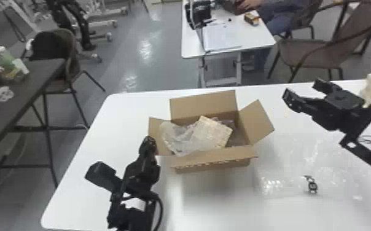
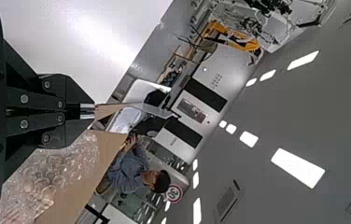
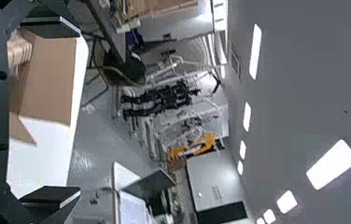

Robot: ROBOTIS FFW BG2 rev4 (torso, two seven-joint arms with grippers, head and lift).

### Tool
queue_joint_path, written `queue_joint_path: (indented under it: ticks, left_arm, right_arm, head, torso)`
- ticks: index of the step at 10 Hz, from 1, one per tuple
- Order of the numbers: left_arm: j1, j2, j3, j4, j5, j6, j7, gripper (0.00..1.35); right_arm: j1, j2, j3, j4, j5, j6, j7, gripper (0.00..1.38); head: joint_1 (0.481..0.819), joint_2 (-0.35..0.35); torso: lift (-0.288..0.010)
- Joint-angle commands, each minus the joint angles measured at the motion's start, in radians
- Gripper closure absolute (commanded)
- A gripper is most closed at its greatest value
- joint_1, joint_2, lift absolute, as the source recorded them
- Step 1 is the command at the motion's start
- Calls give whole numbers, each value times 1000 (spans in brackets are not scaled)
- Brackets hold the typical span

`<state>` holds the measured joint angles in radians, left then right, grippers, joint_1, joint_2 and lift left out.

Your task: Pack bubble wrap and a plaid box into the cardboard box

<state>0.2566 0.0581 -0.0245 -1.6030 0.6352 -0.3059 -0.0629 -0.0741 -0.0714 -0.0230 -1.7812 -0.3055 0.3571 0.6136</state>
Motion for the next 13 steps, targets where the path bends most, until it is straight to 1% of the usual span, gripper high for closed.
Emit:
queue_joint_path:
  ticks: [1,2,3,4,5,6,7,8,9,10,12,13]
  left_arm:
    - [3,3,-2,0,0,1,0,1204]
    - [3,5,-2,0,-2,-1,0,1204]
    - [4,3,0,0,0,-6,0,1204]
    - [6,5,1,0,1,-9,0,1204]
    - [6,5,3,0,1,-9,0,1204]
    - [7,5,3,0,1,-9,0,1204]
    - [7,6,3,0,1,-7,0,1204]
    - [7,9,3,2,0,-7,-2,1204]
    - [9,11,6,3,-2,-9,-5,1204]
    - [13,9,17,3,-3,-9,-6,1204]
    - [18,2,38,5,-9,-9,-6,1204]
    - [15,0,44,5,-9,-12,-6,1204]
  right_arm:
    - [86,-16,-91,-18,5,-86,0,108]
    - [151,-15,-157,-20,14,-156,0,108]
    - [212,-16,-213,-9,17,-257,2,108]
    - [255,-16,-250,5,-1,-323,2,108]
    - [307,-16,-301,6,8,-369,12,108]
    - [332,-15,-347,37,52,-464,48,108]
    - [346,-13,-384,109,66,-601,83,108]
    - [372,8,-423,175,62,-725,89,108]
    - [407,67,-483,195,89,-754,84,108]
    - [422,72,-546,206,137,-754,89,108]
    - [435,72,-555,252,141,-802,95,108]
    - [435,72,-555,270,138,-802,95,108]
  head:
    - [695,169]
    - [695,128]
    - [695,105]
    - [695,61]
    - [695,18]
    - [695,-13]
    - [695,-39]
    - [695,-63]
    - [695,-75]
    - [695,-108]
    - [695,-154]
    - [695,-156]
  torso:
    - [-110]
    - [-110]
    - [-110]
    - [-110]
    - [-110]
    - [-110]
    - [-110]
    - [-110]
    - [-110]
    - [-110]
    - [-110]
    - [-110]
